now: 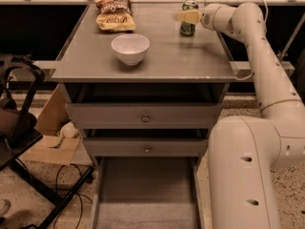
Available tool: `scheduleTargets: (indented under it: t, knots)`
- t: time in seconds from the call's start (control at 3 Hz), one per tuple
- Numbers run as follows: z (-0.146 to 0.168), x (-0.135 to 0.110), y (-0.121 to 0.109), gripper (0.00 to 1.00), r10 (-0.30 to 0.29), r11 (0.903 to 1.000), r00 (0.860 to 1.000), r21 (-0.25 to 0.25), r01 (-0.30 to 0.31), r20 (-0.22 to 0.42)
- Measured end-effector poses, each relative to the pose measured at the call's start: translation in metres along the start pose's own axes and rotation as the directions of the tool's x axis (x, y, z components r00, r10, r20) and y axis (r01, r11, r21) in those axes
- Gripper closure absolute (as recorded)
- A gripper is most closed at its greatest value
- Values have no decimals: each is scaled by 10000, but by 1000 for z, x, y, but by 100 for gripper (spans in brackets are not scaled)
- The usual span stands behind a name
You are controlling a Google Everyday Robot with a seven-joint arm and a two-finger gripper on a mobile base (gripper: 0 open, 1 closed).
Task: Place green can into bottom drawer
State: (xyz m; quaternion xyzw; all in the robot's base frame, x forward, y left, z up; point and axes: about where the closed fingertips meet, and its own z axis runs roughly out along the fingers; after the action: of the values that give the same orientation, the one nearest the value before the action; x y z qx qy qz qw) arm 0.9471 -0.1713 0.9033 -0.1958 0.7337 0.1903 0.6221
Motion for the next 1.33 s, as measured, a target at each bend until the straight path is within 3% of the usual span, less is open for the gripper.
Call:
scheduleTargets:
  t: [0.33, 1.33]
  knots:
    - [22, 12, 7, 20, 348, 9993, 9994, -106, -348, 28]
    - [22, 11, 9, 91, 248, 9996, 9997, -146, -248, -11]
